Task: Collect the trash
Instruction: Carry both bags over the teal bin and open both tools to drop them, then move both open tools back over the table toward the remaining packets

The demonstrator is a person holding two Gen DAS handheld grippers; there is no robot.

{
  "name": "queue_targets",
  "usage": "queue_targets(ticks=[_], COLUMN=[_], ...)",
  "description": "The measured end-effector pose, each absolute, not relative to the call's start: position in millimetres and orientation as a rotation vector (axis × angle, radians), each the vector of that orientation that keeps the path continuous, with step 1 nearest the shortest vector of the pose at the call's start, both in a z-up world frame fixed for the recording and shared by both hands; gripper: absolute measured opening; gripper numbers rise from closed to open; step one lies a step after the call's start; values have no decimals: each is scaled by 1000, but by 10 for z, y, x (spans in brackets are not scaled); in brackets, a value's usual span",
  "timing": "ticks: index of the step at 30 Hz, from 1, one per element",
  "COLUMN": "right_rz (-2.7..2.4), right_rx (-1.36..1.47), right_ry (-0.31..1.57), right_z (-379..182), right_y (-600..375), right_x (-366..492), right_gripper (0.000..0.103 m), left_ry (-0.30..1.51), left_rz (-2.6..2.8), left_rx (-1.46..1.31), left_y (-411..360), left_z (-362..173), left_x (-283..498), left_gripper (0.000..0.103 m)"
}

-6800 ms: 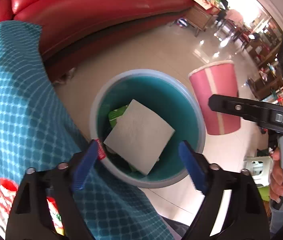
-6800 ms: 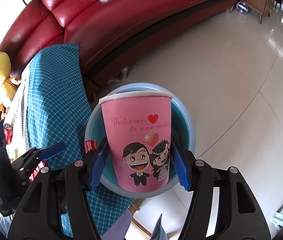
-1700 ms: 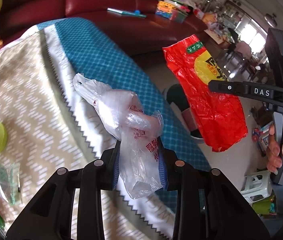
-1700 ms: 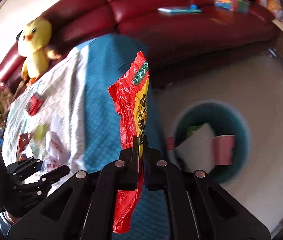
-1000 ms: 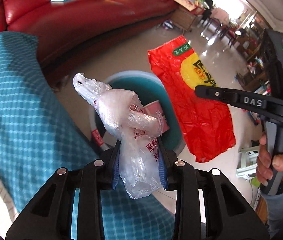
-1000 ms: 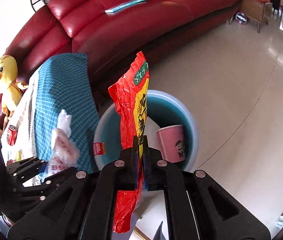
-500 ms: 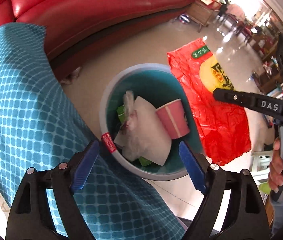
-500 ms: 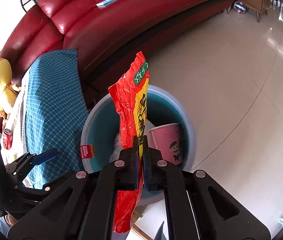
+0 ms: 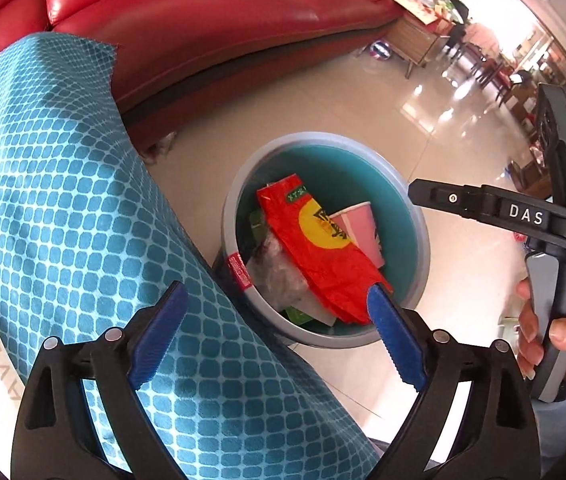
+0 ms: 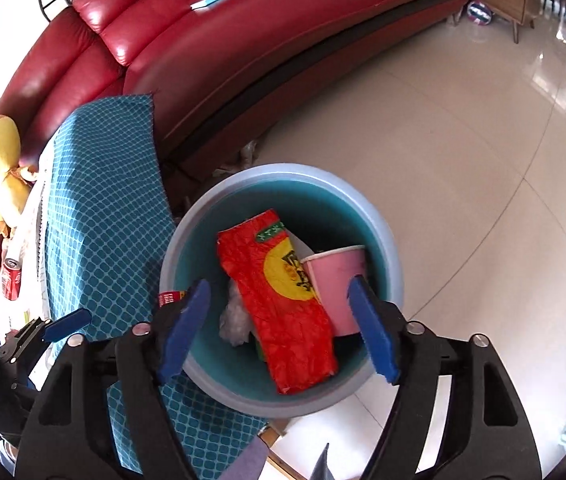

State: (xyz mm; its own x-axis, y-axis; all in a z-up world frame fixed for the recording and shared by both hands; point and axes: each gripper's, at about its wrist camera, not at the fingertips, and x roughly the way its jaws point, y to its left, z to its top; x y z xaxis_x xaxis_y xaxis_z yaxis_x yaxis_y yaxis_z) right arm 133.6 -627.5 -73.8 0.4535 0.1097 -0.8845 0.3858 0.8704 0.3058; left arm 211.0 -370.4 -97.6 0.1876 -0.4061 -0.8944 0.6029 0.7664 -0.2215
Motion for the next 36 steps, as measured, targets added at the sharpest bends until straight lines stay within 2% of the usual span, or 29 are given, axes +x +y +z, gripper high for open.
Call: queue_targets(ticks=[8, 19, 21, 23, 36], right_rz=[-195, -184, -176, -169, -64], right_rx=[471, 407, 389, 369, 224], right_ry=[1116, 1140, 1142, 1144, 1209], right_z=[-626, -427, -381, -337, -241], right_y=[-6207, -5841, -5744, -5629, -4615], right_x=[1239, 1151, 1143, 1138, 1254], right_gripper=[77, 77, 78, 84, 84], left_ry=[1175, 1135, 1128, 1122, 1086], left_rz=[-727, -706, -698, -689, -569], left_rx=[178, 132, 120, 108, -19], left_y=[-3606, -3225, -3115, -2991, -1873], left_z=[-901, -683, -654, -630, -546], left_x=[1953, 1799, 1767, 1737, 1575], left_gripper=[92, 98, 98, 99, 99])
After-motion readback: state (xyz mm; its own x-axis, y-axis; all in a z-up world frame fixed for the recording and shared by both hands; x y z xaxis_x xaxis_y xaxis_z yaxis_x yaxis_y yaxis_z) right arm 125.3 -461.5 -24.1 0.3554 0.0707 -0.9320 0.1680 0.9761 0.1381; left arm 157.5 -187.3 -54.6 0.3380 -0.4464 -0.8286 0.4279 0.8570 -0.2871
